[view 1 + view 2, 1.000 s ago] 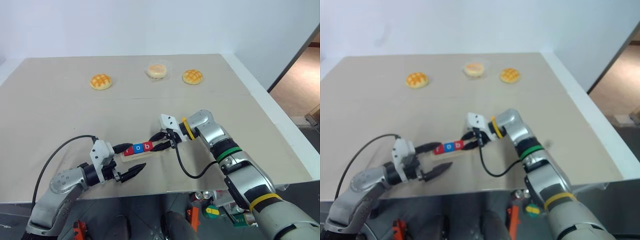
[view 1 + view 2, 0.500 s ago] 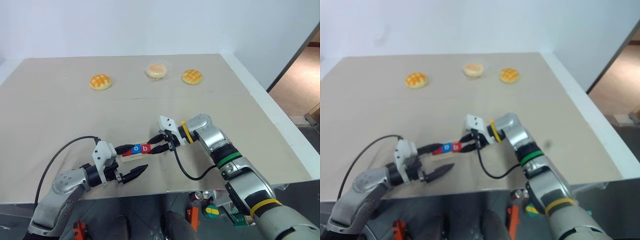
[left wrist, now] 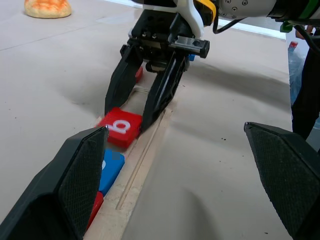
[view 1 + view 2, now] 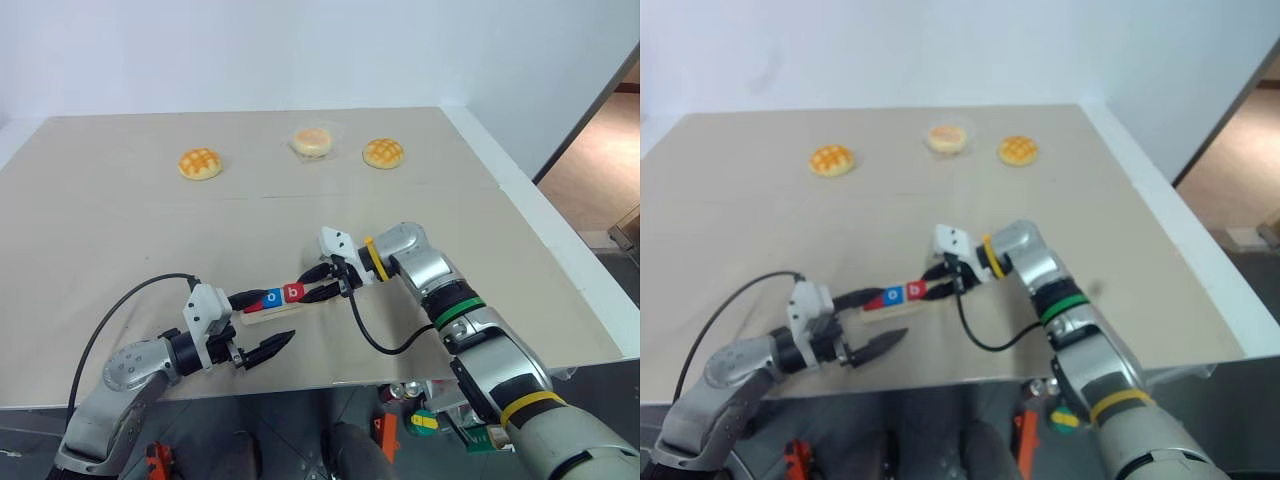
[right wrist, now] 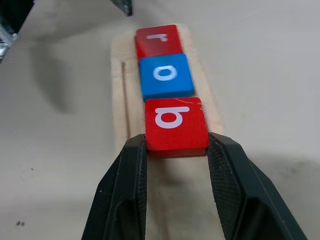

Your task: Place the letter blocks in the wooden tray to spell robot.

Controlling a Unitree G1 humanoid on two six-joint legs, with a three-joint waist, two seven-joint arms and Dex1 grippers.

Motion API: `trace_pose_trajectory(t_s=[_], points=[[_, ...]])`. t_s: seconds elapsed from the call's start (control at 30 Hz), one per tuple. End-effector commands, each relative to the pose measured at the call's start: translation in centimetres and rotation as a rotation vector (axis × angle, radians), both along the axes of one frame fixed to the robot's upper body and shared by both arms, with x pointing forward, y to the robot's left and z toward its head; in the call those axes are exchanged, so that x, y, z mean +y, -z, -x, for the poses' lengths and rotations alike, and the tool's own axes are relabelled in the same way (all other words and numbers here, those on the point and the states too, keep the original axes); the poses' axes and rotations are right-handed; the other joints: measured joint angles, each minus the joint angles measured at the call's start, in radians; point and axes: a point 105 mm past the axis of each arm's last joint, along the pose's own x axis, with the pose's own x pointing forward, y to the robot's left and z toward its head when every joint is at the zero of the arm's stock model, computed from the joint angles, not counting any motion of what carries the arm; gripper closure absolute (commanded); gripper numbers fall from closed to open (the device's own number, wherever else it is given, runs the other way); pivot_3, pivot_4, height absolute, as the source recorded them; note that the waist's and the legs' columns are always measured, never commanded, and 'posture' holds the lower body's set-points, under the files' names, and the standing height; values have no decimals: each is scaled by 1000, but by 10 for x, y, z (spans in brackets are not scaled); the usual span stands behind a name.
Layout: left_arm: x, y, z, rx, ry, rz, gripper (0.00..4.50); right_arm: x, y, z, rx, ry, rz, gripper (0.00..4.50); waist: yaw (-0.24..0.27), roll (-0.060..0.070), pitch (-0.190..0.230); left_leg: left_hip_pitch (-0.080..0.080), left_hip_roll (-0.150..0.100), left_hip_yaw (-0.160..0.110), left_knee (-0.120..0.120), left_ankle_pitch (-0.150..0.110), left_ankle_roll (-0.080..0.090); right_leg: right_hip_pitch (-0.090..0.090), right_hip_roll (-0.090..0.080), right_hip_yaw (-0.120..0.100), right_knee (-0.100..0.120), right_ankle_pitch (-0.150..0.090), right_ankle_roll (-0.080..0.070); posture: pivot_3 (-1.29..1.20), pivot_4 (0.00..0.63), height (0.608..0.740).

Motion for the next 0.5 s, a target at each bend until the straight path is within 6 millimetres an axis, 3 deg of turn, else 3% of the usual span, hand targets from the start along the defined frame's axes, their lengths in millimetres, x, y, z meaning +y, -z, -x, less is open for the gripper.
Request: trace_pose_trajectory(t_s=[0.03, 0.5], points=[[-1, -14, 2, -46, 6, 24, 0, 8, -9, 1, -55, -51, -9, 2837, 0, 0, 0, 0, 0, 0, 0, 0, 0, 0, 0, 0, 0, 0, 0, 0, 150, 739], [7, -14, -5, -53, -60, 11, 0, 9, -5, -3, -88, -69, 16, 2837, 0, 0, 0, 0, 0, 0, 0, 0, 0, 0, 0, 0, 0, 0, 0, 0, 150, 739]])
